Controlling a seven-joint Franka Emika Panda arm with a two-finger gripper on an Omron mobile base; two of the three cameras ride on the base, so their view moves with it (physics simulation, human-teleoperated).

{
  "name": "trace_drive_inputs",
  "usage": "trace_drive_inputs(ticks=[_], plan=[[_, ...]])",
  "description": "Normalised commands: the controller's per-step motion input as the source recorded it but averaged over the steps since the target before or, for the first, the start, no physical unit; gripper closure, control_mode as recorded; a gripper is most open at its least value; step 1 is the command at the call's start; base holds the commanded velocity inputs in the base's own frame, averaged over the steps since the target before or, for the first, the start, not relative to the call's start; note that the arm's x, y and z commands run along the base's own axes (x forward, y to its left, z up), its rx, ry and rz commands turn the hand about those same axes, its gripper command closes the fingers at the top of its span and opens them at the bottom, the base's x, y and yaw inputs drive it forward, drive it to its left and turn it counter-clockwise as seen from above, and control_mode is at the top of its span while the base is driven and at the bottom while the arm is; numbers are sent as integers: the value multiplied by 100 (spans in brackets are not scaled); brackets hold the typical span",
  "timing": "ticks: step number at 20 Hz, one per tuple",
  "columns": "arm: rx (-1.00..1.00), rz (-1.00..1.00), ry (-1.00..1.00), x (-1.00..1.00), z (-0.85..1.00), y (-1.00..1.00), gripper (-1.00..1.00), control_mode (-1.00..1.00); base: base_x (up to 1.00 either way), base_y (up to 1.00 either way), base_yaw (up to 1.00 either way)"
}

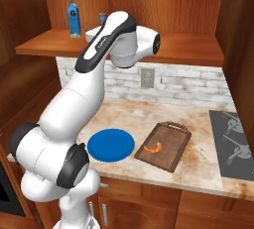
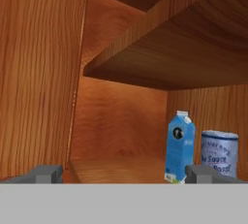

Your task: Pick the shrimp from the plate and place it on the cutting board. Then pick the condiment bottle from the cabinet and place it next to the cutting board.

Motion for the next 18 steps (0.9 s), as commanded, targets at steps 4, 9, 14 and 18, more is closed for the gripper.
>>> trace_drive_inputs(ticks=[4,9,14,18], plan=[[0,-1,0,16,0,-1,-100,-100,0,0,0],[0,0,2,15,0,0,-100,-100,0,0,0],[1,0,3,11,0,0,-100,-100,0,0,0],[2,0,3,12,0,0,-100,-100,0,0,0]])
